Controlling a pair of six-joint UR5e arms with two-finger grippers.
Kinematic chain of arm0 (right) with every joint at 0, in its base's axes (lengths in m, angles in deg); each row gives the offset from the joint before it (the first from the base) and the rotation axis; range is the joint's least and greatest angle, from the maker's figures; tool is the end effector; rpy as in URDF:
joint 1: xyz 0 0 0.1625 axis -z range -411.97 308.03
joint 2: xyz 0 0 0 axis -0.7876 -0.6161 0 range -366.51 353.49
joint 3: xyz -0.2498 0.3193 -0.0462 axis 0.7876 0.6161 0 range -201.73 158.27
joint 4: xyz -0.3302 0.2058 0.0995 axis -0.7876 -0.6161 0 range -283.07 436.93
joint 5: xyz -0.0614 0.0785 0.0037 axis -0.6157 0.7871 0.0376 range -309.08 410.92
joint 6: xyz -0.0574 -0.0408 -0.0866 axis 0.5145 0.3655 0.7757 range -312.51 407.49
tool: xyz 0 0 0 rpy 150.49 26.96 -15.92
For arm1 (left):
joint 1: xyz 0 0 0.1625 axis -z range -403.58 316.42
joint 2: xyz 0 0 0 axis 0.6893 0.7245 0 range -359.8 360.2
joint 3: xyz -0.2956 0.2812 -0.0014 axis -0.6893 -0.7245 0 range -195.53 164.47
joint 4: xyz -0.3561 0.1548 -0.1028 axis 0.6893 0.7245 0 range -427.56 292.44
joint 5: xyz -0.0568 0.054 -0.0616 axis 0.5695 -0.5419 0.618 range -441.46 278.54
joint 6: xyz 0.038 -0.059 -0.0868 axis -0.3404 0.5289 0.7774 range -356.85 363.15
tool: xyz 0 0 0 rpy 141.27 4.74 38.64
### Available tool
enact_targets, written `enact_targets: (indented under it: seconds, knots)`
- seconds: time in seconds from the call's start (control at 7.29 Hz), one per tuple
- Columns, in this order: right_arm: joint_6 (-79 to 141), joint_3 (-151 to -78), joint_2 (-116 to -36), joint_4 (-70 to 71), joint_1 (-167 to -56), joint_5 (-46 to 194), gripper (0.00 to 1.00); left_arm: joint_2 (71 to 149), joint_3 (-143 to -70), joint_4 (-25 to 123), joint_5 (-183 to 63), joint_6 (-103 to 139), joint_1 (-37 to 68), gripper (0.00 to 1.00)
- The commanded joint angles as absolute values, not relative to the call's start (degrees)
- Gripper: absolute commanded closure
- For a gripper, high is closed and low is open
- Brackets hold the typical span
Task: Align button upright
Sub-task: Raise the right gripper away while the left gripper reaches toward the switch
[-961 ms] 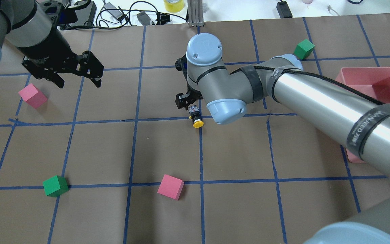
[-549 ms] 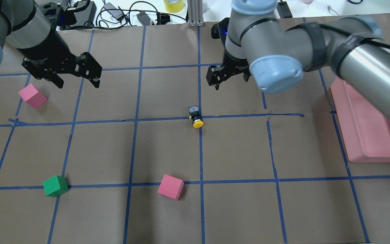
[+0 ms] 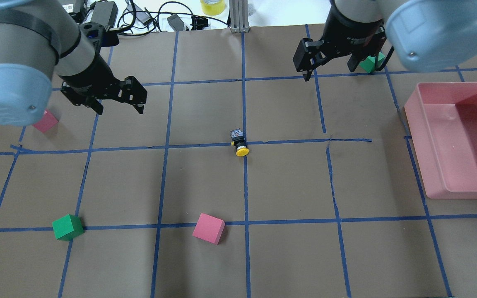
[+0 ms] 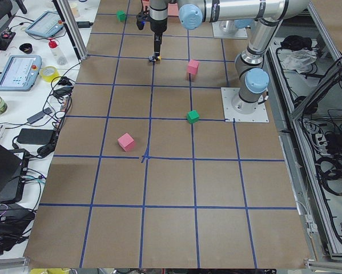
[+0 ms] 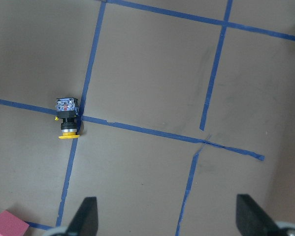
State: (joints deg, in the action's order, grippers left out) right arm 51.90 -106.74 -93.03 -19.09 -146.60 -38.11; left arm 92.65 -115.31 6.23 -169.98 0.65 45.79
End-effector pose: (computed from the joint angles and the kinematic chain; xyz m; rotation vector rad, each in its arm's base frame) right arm 0.1765 -0.5043 0.4822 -0.2474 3.1078 -0.2052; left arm -0.1308 -0.4965 0.3855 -0.0521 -3.1155 0.1094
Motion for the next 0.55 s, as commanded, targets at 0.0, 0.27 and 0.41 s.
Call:
enact_targets:
  seconds: [0.0,0.27,0.41]
  knots:
    - [52.9,-105.0,-93.4,-17.3,-141.0,-37.7,0.00,96.3,-118.7,-2.8,-168.5,7.1,51.4,0.00]
    - [53.2,-105.6,-93.2,-17.5,-141.1,-36.5,0.00,99.6,-118.9,-7.1,-167.2,14.7,56.3,0.00]
    - [53.0,-105.4,-93.6,-17.1,-141.3,-36.8,0.00,101.7,-118.9,-10.9,-167.2,17.5,58.8,0.00]
